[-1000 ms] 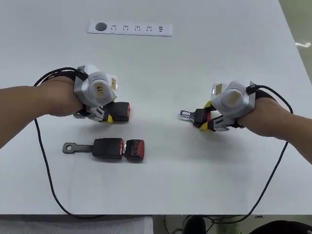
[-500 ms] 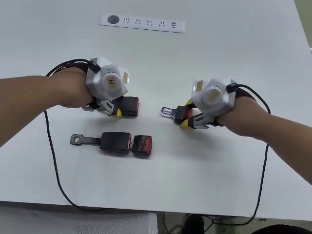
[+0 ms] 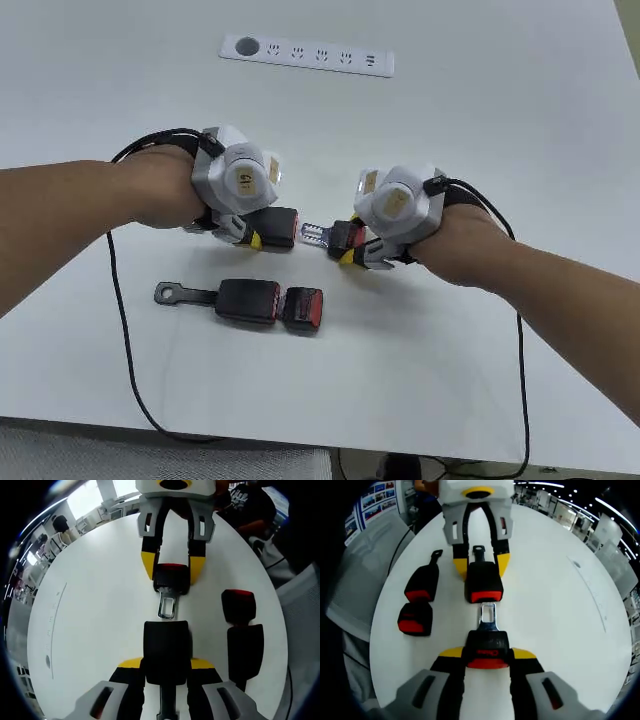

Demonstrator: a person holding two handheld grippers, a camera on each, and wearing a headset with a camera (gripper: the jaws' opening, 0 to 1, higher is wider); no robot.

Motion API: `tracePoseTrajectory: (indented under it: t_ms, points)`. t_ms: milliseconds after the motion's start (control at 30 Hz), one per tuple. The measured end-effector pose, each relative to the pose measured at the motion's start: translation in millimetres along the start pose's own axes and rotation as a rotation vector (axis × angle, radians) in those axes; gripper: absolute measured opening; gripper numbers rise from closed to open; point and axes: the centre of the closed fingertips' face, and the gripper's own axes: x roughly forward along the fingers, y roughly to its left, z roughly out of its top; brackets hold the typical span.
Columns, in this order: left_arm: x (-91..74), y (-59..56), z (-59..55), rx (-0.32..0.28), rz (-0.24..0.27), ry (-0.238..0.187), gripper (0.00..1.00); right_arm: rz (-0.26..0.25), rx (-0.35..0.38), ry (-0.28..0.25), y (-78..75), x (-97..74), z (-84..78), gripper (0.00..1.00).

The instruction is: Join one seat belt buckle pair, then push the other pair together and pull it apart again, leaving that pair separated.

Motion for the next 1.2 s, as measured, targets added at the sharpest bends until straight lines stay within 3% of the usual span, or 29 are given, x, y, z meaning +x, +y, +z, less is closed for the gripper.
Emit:
tracePoseTrajectory:
  t_ms: [100, 533, 700, 1200]
  points:
    - [-0.3, -0.2, -0.5, -0.008, 0.002, -0.01, 0.32, 0.001, -0.015, 0.001, -0.2, 5.3, 6.2, 0.34]
    - [1.6, 0.7, -1.0, -0.017, -0.004, 0.016, 0.33, -0.007, -0.068, -0.027, 0.2, 7.5, 11.5, 0.34]
    - [2.4, 0.7, -0.2, -0.003, -0.012, 0.005, 0.33, 0.003, -0.06, -0.055, 0.9, 11.4, 17.4, 0.34]
    - [4.0, -0.4, -0.1, 0.015, -0.013, -0.024, 0.32, 0.025, -0.054, -0.052, 0.2, 15.2, 20.5, 0.32]
